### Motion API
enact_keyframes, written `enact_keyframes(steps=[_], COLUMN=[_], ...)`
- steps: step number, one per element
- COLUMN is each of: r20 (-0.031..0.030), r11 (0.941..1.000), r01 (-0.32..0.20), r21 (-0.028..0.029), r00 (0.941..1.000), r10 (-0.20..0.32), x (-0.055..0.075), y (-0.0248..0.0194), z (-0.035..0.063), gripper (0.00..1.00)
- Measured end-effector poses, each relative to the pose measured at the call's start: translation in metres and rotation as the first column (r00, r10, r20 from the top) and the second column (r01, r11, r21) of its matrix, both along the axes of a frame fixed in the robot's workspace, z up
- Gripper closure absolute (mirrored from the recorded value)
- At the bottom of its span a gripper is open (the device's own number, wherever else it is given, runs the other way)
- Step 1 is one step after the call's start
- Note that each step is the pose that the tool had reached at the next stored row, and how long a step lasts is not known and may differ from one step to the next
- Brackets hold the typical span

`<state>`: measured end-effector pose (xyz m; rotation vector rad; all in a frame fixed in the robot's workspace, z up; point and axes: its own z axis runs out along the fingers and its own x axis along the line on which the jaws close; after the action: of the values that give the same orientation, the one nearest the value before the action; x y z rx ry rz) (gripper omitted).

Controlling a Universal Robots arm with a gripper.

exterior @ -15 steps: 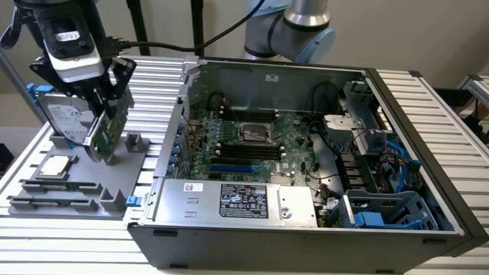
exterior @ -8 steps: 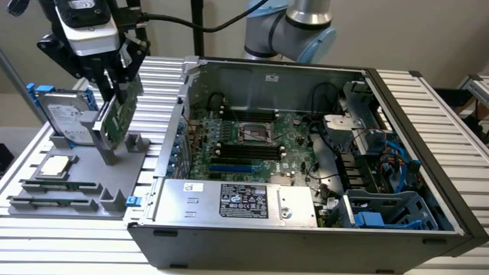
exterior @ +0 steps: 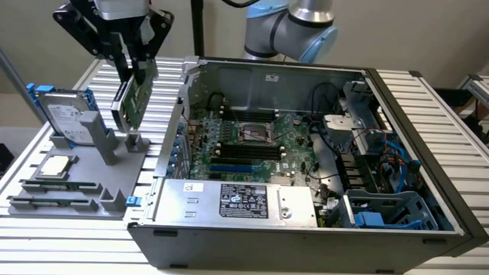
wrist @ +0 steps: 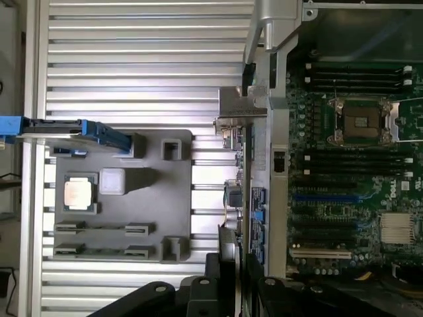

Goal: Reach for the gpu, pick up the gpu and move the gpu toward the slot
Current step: 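Pick up the gpu and move the gpu toward the slot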

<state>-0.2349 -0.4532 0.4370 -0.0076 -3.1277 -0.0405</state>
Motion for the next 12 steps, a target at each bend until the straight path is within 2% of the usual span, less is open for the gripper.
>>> enact_keyframes(steps=[5, 12], r20=[-0.0070, -0.0155], r11=[0.9999, 0.9999], r01=[0.000, 0.000], r21=[0.0101, 0.0117], r00=[1.0000, 0.9999], r10=[0.000, 0.000], x=[0.023, 0.055], y=[-0.0004, -0.0005], z=[0.0144, 0.0148], gripper=[0.74, 0.74])
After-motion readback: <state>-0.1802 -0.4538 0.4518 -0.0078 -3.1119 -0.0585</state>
